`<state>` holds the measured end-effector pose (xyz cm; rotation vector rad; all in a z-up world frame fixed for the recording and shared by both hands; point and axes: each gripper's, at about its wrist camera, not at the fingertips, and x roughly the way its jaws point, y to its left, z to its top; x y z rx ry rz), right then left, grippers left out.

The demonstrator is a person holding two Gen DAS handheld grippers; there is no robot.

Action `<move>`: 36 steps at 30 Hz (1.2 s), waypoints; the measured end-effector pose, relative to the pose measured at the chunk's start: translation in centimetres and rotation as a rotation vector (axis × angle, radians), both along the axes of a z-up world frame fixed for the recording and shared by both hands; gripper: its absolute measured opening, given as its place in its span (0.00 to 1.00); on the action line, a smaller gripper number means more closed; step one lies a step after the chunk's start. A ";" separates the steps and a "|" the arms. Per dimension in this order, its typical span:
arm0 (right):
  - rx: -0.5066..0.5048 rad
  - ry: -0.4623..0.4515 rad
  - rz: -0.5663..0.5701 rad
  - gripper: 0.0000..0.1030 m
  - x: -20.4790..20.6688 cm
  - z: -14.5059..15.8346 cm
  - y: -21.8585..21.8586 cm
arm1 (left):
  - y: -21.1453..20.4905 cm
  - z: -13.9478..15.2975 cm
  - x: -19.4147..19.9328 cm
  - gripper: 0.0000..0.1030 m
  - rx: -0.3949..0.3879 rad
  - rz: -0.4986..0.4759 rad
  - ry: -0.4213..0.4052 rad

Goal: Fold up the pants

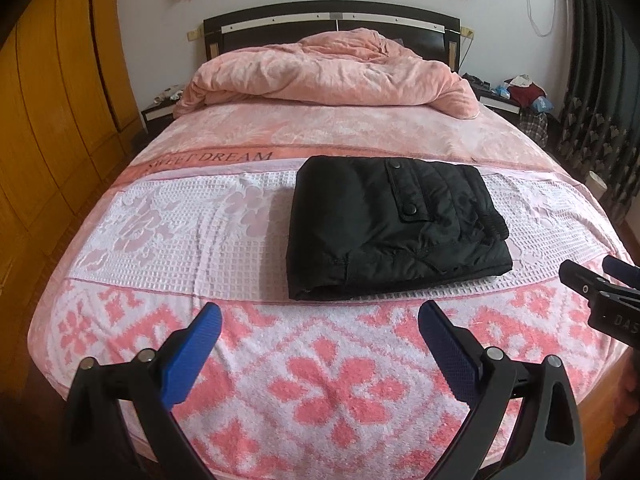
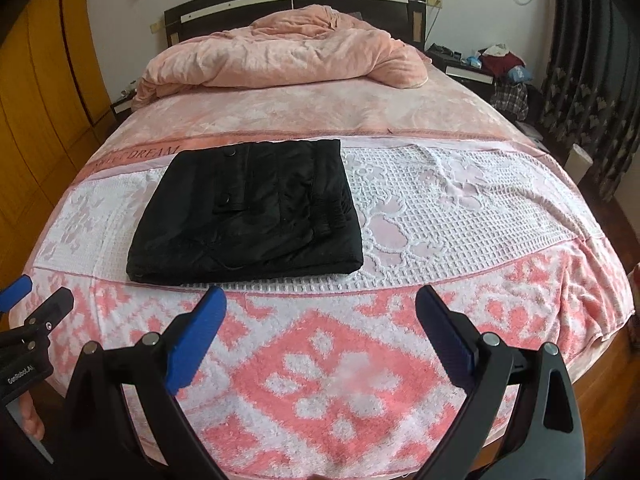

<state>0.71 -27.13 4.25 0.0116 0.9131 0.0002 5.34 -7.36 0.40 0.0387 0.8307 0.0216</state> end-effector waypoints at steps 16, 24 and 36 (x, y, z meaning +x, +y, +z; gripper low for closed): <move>-0.001 -0.008 0.014 0.93 0.2 0.0 -0.2 | 0.9 -1.0 0.9 0.96 -0.003 0.022 0.017; -0.001 0.000 0.014 0.93 0.4 -0.2 -0.4 | 1.0 -1.2 1.1 0.96 -0.004 0.020 0.018; -0.003 0.001 0.020 0.93 0.4 -0.3 -0.4 | 1.1 -1.3 1.3 0.96 -0.015 0.011 0.012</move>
